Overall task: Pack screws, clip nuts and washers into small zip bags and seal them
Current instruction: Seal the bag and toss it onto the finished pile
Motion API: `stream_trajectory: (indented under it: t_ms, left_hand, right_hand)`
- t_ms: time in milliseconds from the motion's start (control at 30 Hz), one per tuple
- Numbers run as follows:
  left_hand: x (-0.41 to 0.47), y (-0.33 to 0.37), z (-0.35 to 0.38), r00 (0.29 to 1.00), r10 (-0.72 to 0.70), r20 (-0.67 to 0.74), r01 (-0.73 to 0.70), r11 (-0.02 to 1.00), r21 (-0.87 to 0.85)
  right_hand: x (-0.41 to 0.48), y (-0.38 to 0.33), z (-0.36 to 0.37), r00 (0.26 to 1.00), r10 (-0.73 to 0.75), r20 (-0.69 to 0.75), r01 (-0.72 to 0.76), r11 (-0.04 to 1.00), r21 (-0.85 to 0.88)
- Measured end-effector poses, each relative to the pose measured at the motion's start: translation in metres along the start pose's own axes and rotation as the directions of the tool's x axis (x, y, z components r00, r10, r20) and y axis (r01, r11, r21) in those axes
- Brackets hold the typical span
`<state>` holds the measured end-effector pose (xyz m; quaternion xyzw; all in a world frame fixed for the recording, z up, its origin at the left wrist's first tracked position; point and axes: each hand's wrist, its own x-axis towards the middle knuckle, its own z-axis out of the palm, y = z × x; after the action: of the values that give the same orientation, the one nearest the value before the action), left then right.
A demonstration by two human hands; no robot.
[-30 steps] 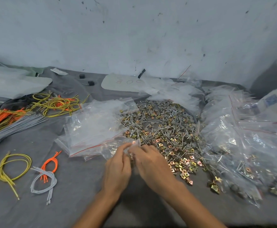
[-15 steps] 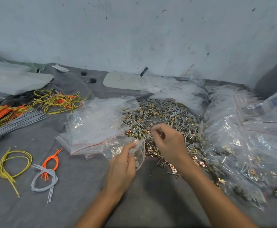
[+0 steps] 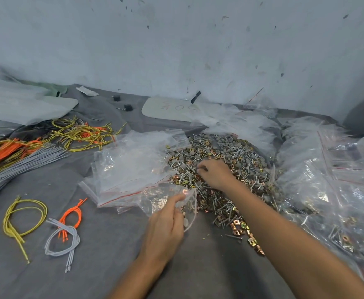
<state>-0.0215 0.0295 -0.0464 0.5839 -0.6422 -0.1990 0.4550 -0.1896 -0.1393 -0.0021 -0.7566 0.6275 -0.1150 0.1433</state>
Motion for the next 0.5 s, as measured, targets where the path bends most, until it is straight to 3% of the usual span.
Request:
stream_trajectory:
  t_ms: [167,500]
  left_hand:
    - [-0.001,0.001,-0.001,1.0,-0.006,0.012,0.006,1.0,-0.004]
    - [-0.001,0.0,0.001,1.0,0.011,0.007,-0.011,1.0,-0.006]
  right_hand:
    - [0.003,-0.006,0.004,0.999,0.001,-0.048,-0.004,0.997,-0.076]
    - [-0.004,0.006,-0.001,0.992,0.028,-0.122,-0.033,0.999,-0.04]
